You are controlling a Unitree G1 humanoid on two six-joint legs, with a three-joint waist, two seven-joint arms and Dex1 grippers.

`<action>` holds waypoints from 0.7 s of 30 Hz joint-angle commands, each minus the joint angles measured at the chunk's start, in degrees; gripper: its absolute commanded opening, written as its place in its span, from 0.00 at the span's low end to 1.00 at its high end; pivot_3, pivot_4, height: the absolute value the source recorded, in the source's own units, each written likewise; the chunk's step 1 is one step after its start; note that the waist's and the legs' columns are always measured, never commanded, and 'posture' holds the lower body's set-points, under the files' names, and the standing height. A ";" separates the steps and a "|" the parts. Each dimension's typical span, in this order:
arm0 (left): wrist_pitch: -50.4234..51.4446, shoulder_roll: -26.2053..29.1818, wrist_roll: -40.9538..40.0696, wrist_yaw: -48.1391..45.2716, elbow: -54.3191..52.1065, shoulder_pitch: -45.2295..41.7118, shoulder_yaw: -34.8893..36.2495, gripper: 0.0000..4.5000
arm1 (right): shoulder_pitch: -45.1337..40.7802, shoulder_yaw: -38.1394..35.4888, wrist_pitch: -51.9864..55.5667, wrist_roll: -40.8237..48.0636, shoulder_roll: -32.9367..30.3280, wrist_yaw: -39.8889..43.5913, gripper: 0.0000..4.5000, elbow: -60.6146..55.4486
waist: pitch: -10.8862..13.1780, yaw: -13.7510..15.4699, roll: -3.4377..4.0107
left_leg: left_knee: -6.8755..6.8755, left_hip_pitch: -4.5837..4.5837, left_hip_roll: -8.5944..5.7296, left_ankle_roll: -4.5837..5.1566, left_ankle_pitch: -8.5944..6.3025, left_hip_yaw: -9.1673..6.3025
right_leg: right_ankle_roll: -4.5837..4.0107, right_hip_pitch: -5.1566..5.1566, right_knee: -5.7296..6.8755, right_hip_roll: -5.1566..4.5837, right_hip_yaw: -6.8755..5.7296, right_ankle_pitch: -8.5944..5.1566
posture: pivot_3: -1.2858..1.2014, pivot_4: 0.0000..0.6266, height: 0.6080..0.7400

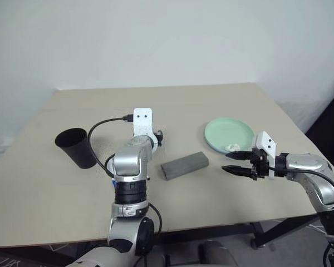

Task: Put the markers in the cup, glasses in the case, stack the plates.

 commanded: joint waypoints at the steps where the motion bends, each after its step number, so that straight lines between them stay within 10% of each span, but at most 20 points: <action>1: 2.43 0.13 3.28 4.83 -3.47 0.70 -0.99 0.78 | -1.66 -0.15 -1.14 -0.20 -0.74 1.17 0.58 -0.03 | 0.00 0.00 0.00 | 0.00 -0.01 -0.01 0.00 0.00 0.00 | 0.00 -0.01 -0.01 0.00 0.00 0.00 | 0.52 0.00 1.00; 4: 6.98 4.14 7.68 7.25 -1.20 1.01 -7.78 1.00 | -2.10 0.28 -1.34 -0.43 -0.65 1.60 0.58 0.56 | 0.00 -0.02 0.00 | 0.00 -0.01 -0.02 -0.01 0.00 -0.01 | 0.00 -0.01 0.00 0.00 0.01 0.00 | 0.52 0.00 1.00; 21: 13.51 -5.12 5.79 10.53 -0.45 1.02 5.67 1.00 | -3.40 1.27 -1.85 -0.95 0.34 1.79 0.58 1.74 | 0.01 -0.10 -0.01 | -0.06 -0.03 -0.02 -0.11 -0.03 -0.02 | -0.01 -0.07 -0.02 -0.02 -0.03 -0.01 | 0.52 0.00 1.00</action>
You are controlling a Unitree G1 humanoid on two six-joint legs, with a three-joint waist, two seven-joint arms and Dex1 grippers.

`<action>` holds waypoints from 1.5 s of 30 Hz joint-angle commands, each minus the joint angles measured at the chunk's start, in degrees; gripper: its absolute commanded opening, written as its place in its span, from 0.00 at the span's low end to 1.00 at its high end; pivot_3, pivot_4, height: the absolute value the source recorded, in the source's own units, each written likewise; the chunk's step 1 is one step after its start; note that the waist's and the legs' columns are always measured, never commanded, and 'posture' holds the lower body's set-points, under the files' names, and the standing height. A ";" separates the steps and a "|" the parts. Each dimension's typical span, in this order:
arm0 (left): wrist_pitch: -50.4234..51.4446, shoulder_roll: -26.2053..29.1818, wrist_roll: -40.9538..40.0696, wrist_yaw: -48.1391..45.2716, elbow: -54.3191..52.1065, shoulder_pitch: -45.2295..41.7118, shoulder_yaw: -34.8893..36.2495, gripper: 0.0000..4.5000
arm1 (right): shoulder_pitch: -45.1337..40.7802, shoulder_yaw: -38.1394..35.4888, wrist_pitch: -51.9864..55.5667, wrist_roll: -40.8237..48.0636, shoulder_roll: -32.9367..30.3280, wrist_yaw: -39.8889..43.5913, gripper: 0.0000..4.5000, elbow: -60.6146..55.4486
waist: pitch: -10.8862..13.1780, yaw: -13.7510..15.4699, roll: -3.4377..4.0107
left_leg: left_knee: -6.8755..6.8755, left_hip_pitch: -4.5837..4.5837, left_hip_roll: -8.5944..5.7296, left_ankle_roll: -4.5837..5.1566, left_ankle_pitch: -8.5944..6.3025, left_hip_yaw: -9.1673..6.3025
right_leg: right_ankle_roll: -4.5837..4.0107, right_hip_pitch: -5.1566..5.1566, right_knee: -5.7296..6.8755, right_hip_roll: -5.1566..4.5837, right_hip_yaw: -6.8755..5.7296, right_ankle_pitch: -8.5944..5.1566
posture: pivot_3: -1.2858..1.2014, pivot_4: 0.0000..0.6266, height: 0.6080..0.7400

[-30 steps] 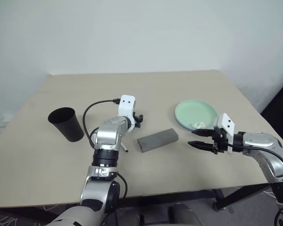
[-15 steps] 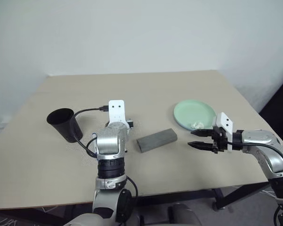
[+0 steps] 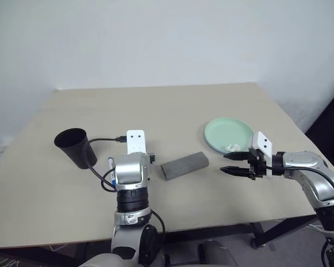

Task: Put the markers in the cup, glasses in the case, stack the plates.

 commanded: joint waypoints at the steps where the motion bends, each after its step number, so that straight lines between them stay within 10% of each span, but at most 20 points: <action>1: 0.16 -3.06 -0.03 1.84 -0.53 -1.47 2.06 1.00 | -1.40 -0.99 -1.09 0.32 0.06 0.33 0.58 -0.63 | 0.00 -0.01 0.00 | 0.00 0.01 0.00 0.00 0.00 0.00 | 0.00 0.01 -0.01 0.00 0.00 0.00 | 0.52 0.00 1.00; 6: -0.75 -3.34 -2.17 1.52 1.37 -2.07 3.60 0.87 | -1.05 -1.32 -1.01 0.40 -0.14 0.24 0.58 -0.88 | -0.01 -0.14 0.01 | 0.00 0.06 0.01 -0.01 0.00 0.02 | 0.00 0.05 0.00 0.01 0.00 0.00 | 0.52 0.00 1.00; 18: -1.63 -4.26 -6.70 3.59 3.36 -3.09 7.64 0.03 | -0.82 -1.66 -1.16 0.38 -0.32 0.04 0.58 -0.81 | -0.04 -0.15 0.07 | 0.00 0.18 0.02 -0.07 0.04 0.05 | 0.01 0.25 -0.01 0.02 -0.01 -0.01 | 0.52 0.00 1.00; 24: -5.15 -1.84 -9.00 1.34 2.88 -3.04 4.05 0.03 | -1.13 -1.36 -1.37 0.18 -0.04 -0.03 0.58 -0.50 | -0.04 -0.14 0.07 | -0.01 0.18 0.02 -0.07 0.04 0.03 | 0.00 0.24 0.00 0.02 -0.02 -0.01 | 0.52 0.00 1.00; 32: -39.08 10.17 -10.98 -16.11 -1.01 -0.97 -8.85 0.03 | -1.25 -1.41 -1.65 0.03 0.09 -0.09 0.58 -0.25 | 0.07 -0.16 -0.10 | -0.07 -0.04 -0.01 -0.24 0.12 0.04 | -0.02 -0.05 -0.09 0.01 0.01 -0.01 | 0.52 0.00 1.00; 45: -68.70 23.86 -3.62 -4.79 7.06 1.71 -2.92 0.03 | -1.69 -1.02 -2.39 -0.16 0.05 0.46 0.58 0.60 | 0.07 0.21 -0.11 | -0.30 -0.05 0.02 -0.24 0.12 0.00 | -0.05 -0.13 -0.12 0.00 0.01 0.01 | 0.52 0.00 1.00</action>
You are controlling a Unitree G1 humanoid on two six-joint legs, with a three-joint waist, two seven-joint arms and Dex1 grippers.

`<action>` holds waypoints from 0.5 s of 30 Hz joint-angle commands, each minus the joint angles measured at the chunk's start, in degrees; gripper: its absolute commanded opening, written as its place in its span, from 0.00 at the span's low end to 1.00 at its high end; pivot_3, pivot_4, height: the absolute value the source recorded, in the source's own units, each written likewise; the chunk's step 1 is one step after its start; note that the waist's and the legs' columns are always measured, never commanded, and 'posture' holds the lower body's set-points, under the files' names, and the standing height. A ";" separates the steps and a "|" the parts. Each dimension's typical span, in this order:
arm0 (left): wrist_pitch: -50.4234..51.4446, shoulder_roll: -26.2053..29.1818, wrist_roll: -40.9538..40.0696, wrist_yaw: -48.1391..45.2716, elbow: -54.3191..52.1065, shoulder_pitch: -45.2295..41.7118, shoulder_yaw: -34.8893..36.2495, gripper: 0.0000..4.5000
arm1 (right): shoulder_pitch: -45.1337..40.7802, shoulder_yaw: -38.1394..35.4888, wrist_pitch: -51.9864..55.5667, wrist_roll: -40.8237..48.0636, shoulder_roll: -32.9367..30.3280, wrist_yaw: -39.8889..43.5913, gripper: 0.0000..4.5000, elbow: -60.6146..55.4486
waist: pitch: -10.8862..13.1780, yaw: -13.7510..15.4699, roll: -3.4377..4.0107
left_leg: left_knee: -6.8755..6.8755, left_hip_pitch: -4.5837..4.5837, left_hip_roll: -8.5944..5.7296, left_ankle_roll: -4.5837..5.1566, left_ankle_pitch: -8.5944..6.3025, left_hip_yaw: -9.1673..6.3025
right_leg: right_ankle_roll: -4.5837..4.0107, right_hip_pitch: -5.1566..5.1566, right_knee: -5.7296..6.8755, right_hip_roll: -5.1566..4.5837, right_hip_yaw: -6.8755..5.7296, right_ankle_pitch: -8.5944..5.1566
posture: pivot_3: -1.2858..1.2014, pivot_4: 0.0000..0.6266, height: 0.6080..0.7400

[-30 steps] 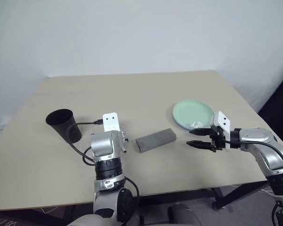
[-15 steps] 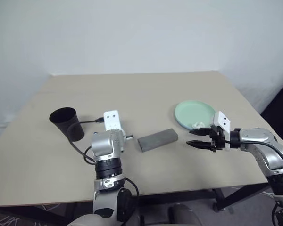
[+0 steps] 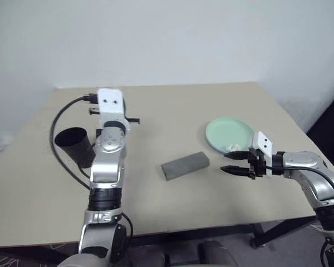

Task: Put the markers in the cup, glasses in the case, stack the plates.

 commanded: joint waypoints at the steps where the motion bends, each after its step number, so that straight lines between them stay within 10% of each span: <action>1: -6.28 2.58 1.75 3.37 1.71 -0.88 2.43 0.03 | -1.62 -0.96 -1.00 0.16 -0.22 0.61 0.58 -0.30 | 0.00 -0.01 0.00 | 0.00 0.00 0.00 0.00 0.00 0.00 | 0.00 0.00 0.00 0.00 0.00 0.00 | 0.52 0.00 1.00; 15: -6.72 7.06 8.21 14.35 5.34 0.02 5.12 0.03 | -1.72 -1.00 -0.89 0.03 -0.27 0.85 0.58 -0.36 | -0.02 0.00 -0.02 | 0.00 0.00 0.01 0.00 0.00 -0.03 | 0.00 0.00 0.03 -0.02 -0.03 0.01 | 0.52 0.00 1.00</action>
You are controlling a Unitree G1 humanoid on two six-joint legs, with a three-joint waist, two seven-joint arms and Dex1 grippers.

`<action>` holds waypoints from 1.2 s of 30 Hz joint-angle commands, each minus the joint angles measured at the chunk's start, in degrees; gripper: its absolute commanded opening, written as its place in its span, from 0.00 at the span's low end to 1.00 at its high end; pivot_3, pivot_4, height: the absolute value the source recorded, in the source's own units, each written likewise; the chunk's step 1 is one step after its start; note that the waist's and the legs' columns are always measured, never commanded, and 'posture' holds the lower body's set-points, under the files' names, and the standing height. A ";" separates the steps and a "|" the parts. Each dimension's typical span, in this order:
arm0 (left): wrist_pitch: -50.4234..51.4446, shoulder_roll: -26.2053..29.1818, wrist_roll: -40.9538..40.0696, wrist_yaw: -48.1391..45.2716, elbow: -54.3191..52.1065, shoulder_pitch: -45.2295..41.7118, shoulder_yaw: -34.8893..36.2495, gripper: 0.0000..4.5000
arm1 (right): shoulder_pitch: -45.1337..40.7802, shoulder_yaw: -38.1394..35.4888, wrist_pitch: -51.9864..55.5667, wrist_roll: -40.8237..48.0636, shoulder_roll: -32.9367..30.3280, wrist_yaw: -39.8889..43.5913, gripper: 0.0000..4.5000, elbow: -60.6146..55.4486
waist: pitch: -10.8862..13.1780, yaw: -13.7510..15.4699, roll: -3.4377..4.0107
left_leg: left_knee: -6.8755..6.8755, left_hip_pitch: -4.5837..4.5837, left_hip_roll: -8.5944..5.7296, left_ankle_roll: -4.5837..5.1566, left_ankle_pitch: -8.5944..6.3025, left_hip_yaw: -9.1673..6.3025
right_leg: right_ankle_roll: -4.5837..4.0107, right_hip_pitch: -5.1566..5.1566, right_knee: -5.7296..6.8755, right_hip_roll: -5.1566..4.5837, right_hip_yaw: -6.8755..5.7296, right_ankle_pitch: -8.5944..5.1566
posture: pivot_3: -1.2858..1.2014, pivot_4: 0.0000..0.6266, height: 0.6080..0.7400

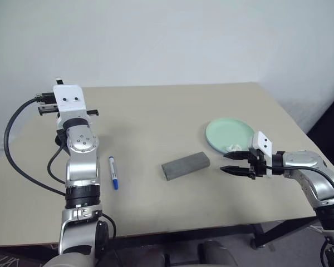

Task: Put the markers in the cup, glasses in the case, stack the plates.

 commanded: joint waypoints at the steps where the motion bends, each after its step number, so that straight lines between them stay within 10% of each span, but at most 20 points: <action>1: 1.59 1.01 2.72 2.64 -1.61 0.19 0.54 0.03 | -1.51 -1.06 -0.84 0.07 -0.27 0.17 0.58 -0.52 | 0.00 -0.01 0.00 | 0.00 0.00 0.00 0.00 0.00 0.00 | 0.00 0.00 0.01 0.00 0.00 0.00 | 0.52 0.00 1.00; 6: 4.63 0.59 3.06 2.75 -2.76 2.23 0.41 0.03 | -1.41 -1.07 -0.89 0.06 -0.18 0.07 0.58 -0.52 | 0.00 -0.02 0.00 | 0.00 0.01 0.00 0.00 0.00 0.00 | 0.00 0.00 0.03 0.00 -0.01 0.00 | 0.52 0.00 1.00; 13: 4.18 -0.08 2.14 2.61 -3.61 3.31 0.38 0.55 | -1.74 -0.79 -0.94 -0.02 -0.02 0.23 0.58 -0.32 | 0.00 0.03 0.00 | 0.00 0.00 0.01 -0.01 0.00 0.00 | -0.01 -0.02 0.04 0.00 -0.02 0.00 | 0.52 0.00 1.00; 23: 6.34 -4.60 -4.60 -5.75 -9.42 1.93 -2.47 0.55 | -2.21 -0.45 -1.27 -0.18 0.23 0.25 0.58 0.09 | 0.00 0.07 -0.01 | 0.00 -0.01 0.00 -0.01 0.00 0.01 | -0.01 -0.01 0.02 -0.01 -0.03 0.00 | 0.52 0.00 1.00; 36: 49.22 -13.65 -8.27 -11.09 -31.65 7.37 -6.15 0.55 | -2.11 -0.15 -1.81 -0.35 0.03 0.48 0.58 0.44 | 0.02 -0.36 -0.02 | 0.00 0.04 0.07 0.01 0.00 0.04 | 0.00 -0.01 0.07 0.08 0.01 -0.01 | 0.52 0.00 1.00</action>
